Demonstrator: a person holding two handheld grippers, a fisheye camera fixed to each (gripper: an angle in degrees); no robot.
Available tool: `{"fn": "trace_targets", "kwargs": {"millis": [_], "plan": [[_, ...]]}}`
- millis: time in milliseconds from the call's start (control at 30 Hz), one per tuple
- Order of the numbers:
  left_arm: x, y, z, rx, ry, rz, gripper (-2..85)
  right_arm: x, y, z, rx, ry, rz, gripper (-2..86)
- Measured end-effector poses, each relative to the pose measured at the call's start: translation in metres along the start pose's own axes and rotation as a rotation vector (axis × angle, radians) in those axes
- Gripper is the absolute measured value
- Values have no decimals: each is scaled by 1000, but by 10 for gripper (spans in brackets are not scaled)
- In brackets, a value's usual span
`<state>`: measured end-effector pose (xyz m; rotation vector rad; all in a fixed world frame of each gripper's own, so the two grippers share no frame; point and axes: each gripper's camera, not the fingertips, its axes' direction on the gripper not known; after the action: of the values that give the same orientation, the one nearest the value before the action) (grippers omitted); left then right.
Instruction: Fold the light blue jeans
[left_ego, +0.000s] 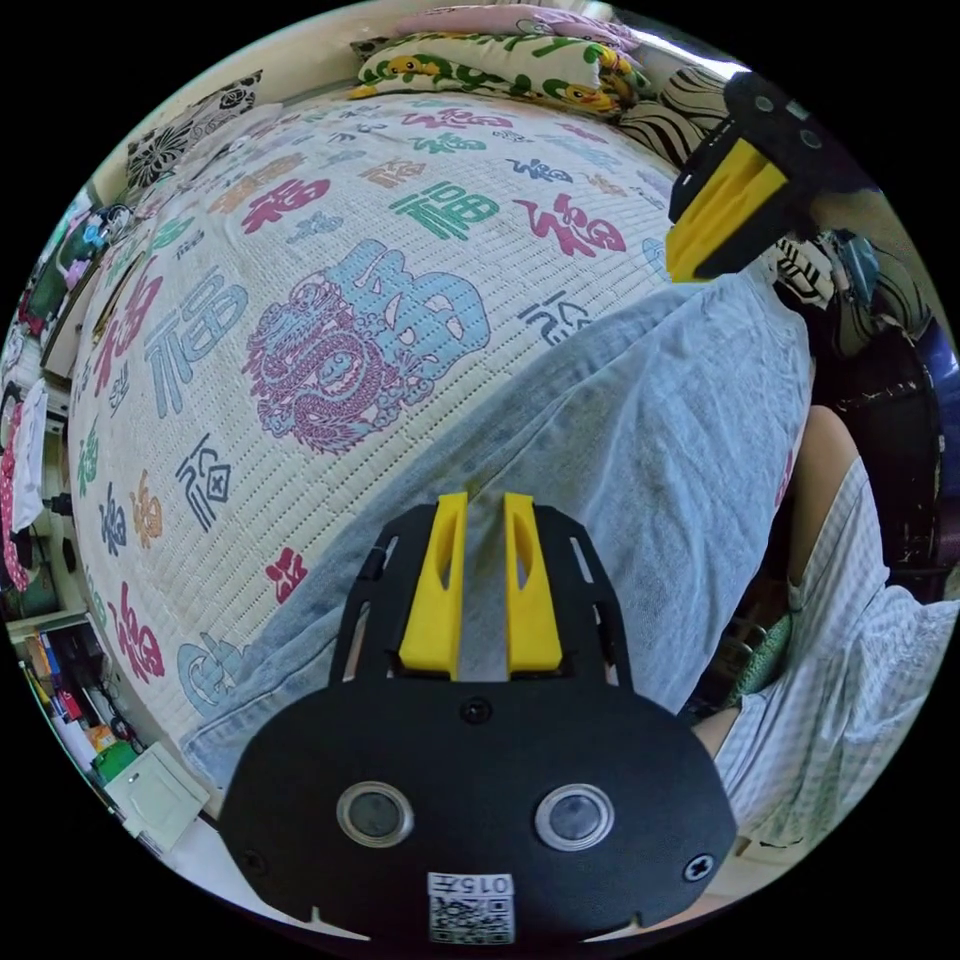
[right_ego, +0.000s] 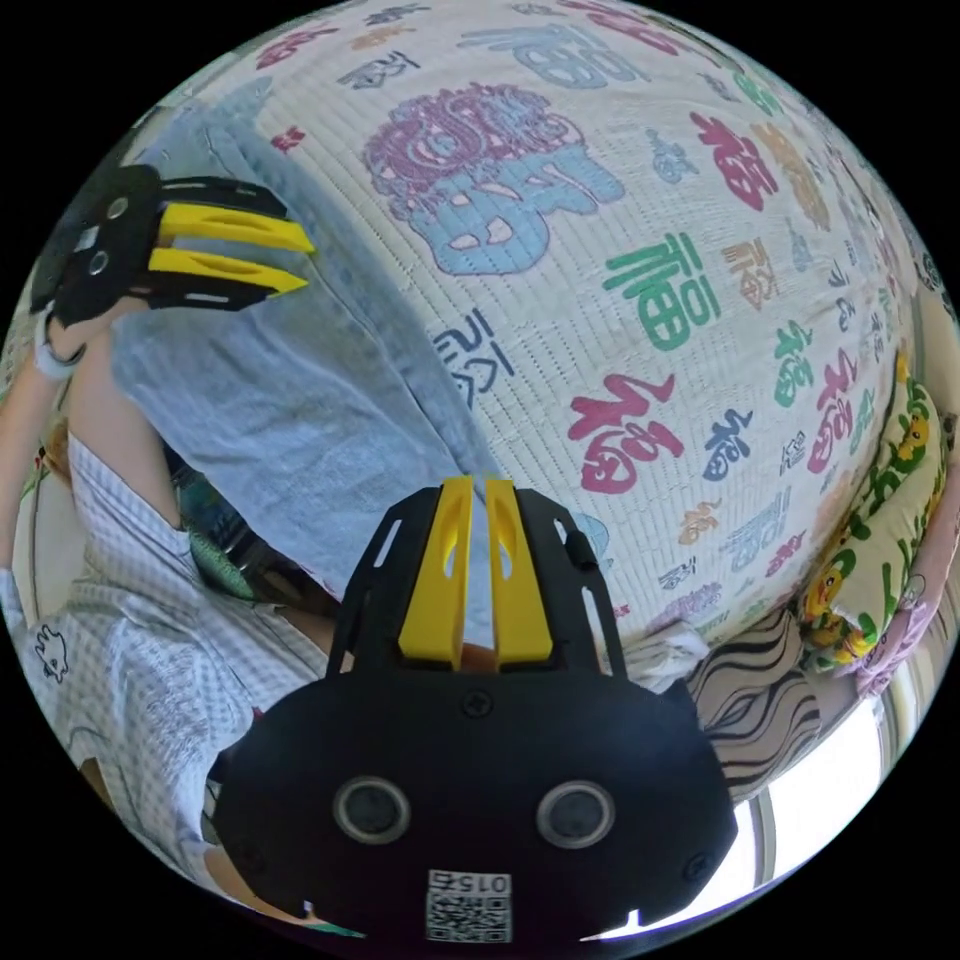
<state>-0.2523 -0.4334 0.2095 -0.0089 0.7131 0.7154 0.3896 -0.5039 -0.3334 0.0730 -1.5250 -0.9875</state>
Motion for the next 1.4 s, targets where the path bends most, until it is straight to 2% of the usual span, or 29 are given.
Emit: {"fn": "trace_targets", "kwargs": {"millis": [167, 300, 500, 633, 700, 800, 933, 1133, 1233, 1267, 1400], "plan": [[-3, 1, -5, 32, 20, -45, 6, -28, -13, 31, 45, 69, -77, 66], [1, 5, -12, 64, -13, -40, 3, -37, -21, 56, 30, 45, -114, 39], [3, 11, -17, 115, -71, -38, 6, -13, -15, 44, 110, 43, -6, 2], [-3, 16, 17, 41, -69, -100, 13, 17, 1, 41, 184, -88, 176, 24], [-3, 23, 26, 58, -77, -115, 16, 26, 12, 37, 213, -127, 232, 41], [-3, 37, 18, 55, -82, -170, 21, 35, 47, 23, 289, -140, 310, 69], [22, 91, -11, 144, -100, -169, 28, 27, 126, 20, 412, -223, 366, 70], [58, 164, -8, 148, -98, -263, 26, -1, 245, 44, 577, -346, 565, 56], [55, 176, 27, 59, -118, -334, 18, -3, 248, 70, 472, -339, 591, 13], [51, 178, 47, 9, -83, -355, 15, -4, 257, 66, 509, -313, 590, 5], [43, 193, 52, 40, -18, -452, 9, 12, 287, 39, 477, -367, 642, -3]]}}
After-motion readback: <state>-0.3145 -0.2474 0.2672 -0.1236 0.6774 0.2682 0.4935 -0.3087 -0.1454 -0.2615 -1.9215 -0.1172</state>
